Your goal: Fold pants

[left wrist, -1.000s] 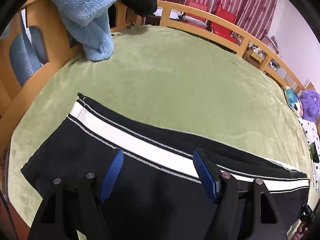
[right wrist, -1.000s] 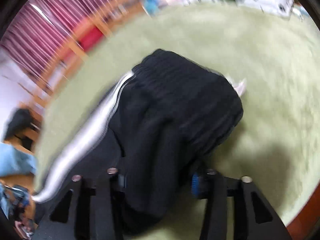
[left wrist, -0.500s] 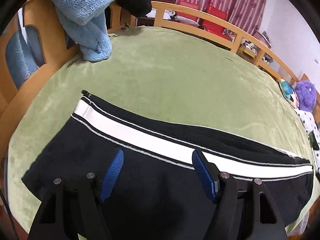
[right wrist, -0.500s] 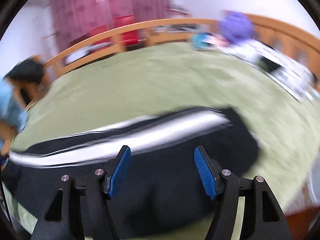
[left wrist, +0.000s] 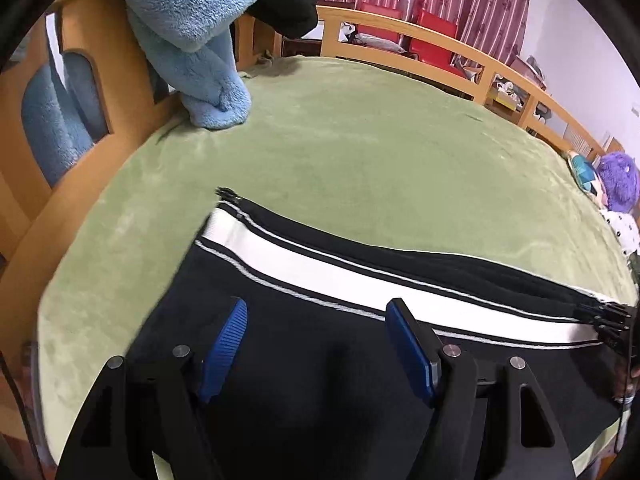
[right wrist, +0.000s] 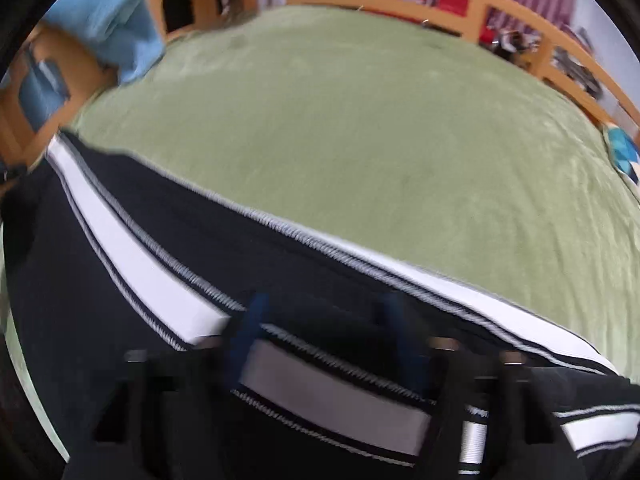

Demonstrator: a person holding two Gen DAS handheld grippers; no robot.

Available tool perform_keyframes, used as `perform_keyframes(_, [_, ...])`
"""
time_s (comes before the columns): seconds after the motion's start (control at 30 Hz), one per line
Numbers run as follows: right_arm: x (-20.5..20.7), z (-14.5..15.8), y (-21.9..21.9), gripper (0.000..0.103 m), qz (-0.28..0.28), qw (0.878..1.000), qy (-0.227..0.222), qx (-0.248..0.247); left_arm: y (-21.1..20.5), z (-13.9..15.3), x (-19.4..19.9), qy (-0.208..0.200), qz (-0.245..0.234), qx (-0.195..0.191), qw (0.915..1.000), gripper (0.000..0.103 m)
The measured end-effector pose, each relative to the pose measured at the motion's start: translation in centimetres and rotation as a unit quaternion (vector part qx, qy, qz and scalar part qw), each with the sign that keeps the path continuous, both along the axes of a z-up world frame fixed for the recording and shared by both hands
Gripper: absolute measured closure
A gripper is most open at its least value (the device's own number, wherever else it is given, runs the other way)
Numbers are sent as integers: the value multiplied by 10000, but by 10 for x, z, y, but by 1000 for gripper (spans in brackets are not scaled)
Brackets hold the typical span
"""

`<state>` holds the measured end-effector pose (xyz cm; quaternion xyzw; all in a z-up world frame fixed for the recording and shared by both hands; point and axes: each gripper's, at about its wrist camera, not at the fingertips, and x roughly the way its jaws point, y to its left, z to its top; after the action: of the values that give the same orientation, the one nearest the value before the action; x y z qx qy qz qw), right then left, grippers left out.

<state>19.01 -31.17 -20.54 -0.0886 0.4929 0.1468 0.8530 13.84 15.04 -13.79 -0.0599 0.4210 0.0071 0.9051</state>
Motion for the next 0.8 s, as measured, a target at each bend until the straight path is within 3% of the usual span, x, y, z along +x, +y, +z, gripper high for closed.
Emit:
perform_keyframes(0.1, [-21,17,5,98,185,9978,-584,-235,8,-1,3,-56,8,23,10000,33])
perform_keyframes(0.2, [-17,40,-14,98,-170,9958,-756,497,17,-1,16,-142,182,-29,9997,33])
perform_keyframes(0.27, [-7,42,-17,98,-333,9936,-812,717,19,1,30,-157,197,-220,9994,33])
perform_keyframes(0.4, [21,8,-2,98,-511,9965,-526,391,13,1,57,-151,176,-372,9990,33])
perform_keyframes(0.53, [13,-8,10,95,-462,9984,-333,4,14,-14,70,-28,457,-208,9987,33])
perform_keyframes(0.6, [9,1,6,91,-525,9977,-424,37,15,-31,81,370,659,134,9971,33])
perform_keyframes(0.67, [3,14,-3,82,-822,9948,-549,231,19,-56,93,1165,707,333,9901,34])
perform_keyframes(0.73, [-8,29,-7,72,-1078,9905,-721,465,28,-59,84,1142,757,-25,9906,34])
perform_keyframes(0.8, [-19,39,-7,62,-1206,9867,-866,664,34,-47,62,772,677,-428,9938,34])
